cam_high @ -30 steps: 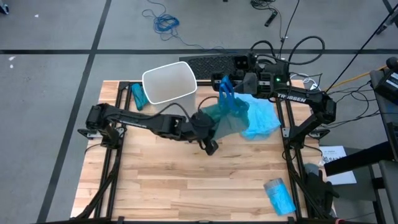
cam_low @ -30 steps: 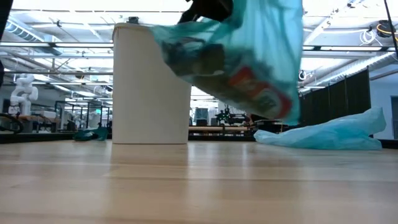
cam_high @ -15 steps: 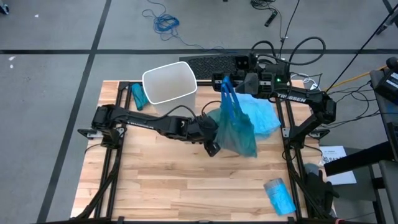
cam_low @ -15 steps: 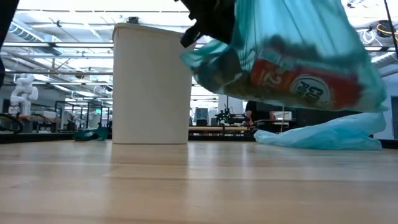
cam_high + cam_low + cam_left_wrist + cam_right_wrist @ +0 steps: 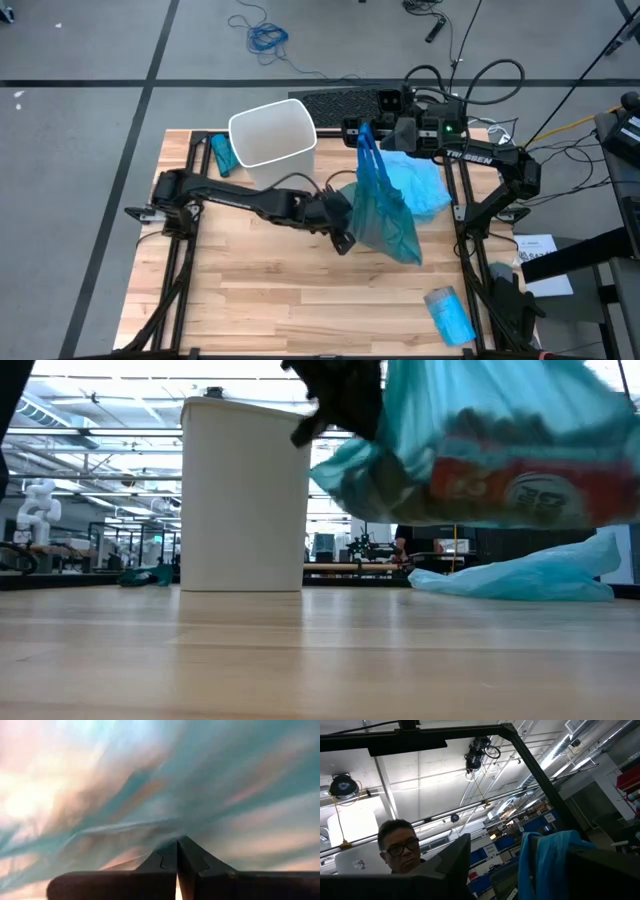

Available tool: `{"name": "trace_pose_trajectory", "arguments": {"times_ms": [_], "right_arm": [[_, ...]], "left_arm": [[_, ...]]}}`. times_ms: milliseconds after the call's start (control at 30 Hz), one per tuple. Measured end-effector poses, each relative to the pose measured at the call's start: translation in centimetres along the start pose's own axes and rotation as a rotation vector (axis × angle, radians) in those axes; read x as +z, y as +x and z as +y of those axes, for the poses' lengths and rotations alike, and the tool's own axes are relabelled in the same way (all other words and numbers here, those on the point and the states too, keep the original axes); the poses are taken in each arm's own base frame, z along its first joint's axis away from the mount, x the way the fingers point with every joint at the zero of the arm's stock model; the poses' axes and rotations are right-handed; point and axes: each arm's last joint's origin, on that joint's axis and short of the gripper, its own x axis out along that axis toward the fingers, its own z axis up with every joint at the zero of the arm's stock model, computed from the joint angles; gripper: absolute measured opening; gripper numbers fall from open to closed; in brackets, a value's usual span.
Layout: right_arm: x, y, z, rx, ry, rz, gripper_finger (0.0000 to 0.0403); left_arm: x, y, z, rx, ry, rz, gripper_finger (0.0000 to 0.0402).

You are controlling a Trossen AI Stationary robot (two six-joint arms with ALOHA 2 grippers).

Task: Place trash/remove bag and relplace
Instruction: Close the blue trash bag

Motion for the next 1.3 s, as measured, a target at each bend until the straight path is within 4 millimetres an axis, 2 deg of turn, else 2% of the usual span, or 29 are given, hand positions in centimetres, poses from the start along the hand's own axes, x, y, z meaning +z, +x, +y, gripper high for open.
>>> {"name": "trace_pose_trajectory", "arguments": {"times_ms": [133,400,600,733,933,1067,1300], "right_arm": [[0.1,-0.1,0.0,-0.003,-0.002,0.001,0.0171],[0.2,-0.3,-0.1,-0.012,-0.004,0.032,0.0171],[0.0,-0.4,-0.5,-0.039,0.036,0.097,0.0170],[-0.3,-0.6,-1.7,-0.113,0.098,0.168,0.0142],[-0.7,-1.3,-3.3,-0.202,0.120,0.245,0.0019],[-0.3,-1.8,-3.5,-0.227,0.111,0.218,0.0007],[-0.1,-1.5,-2.6,-0.173,0.097,0.231,0.0001]], "left_arm": [[1.1,-4.2,-0.3,-0.028,-0.005,-0.062,0.0000],[1.6,-11.4,-0.8,-0.036,-0.012,-0.208,0.0000],[1.8,-14.8,-1.7,-0.036,-0.017,-0.365,0.0000],[1.6,-15.4,-2.0,-0.022,-0.010,-0.397,0.0000],[1.1,-15.5,-2.4,-0.027,0.001,-0.391,0.0000],[0.8,-15.8,-2.8,0.038,0.000,-0.437,0.0000],[-0.1,-17.2,-3.4,0.268,0.006,-0.611,0.0000]]}}
